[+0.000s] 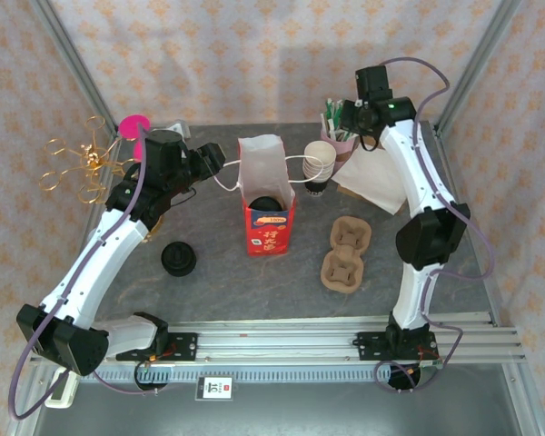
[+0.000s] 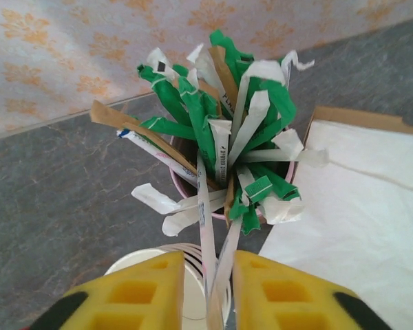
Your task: Pack the takeout coffee
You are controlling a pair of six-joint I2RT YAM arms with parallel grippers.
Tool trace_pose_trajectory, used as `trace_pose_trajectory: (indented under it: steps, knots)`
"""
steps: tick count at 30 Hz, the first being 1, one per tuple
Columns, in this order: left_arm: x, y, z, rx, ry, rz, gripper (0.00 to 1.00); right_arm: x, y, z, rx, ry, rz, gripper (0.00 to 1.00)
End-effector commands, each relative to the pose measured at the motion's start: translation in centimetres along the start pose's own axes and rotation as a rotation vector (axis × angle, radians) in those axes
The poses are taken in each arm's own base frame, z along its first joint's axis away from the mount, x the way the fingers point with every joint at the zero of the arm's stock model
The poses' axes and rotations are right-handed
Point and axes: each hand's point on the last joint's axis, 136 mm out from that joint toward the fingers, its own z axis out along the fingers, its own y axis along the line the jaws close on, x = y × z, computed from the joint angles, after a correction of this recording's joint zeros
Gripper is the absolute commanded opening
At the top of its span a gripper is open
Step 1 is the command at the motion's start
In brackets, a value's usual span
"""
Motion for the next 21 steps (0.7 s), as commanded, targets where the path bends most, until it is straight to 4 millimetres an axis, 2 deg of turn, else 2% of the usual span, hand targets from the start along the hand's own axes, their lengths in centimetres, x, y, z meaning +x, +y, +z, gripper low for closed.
trace_pose_trajectory:
  steps: [1, 6, 10, 15, 19, 21]
  knots:
    - [-0.6, -0.2, -0.2, 0.011, -0.022, 0.001, 0.58, -1.5, 0.5, -2.0, -0.008, -0.052, -0.016, 0.35]
    - [-0.6, -0.1, -0.1, 0.008, -0.019, 0.003, 0.58, -1.7, -0.7, -3.3, 0.000, -0.055, 0.020, 0.43]
    - [-0.5, -0.1, 0.0, 0.007, -0.015, 0.002, 0.58, 0.1, -0.4, -3.2, -0.047, 0.007, 0.031, 0.48]
    - [-0.3, 0.0, 0.0, 0.006, -0.012, 0.003, 0.58, 1.3, -3.4, -3.2, 0.071, 0.039, 0.067, 0.54]
    - [-0.2, 0.2, 0.0, -0.004, -0.008, 0.010, 0.58, 4.0, -4.8, -3.0, 0.044, 0.122, 0.102, 0.64]
    - [-0.3, 0.3, 0.0, -0.009, -0.013, 0.012, 0.58, 5.2, -5.1, -2.9, 0.044, 0.142, 0.107, 0.65]
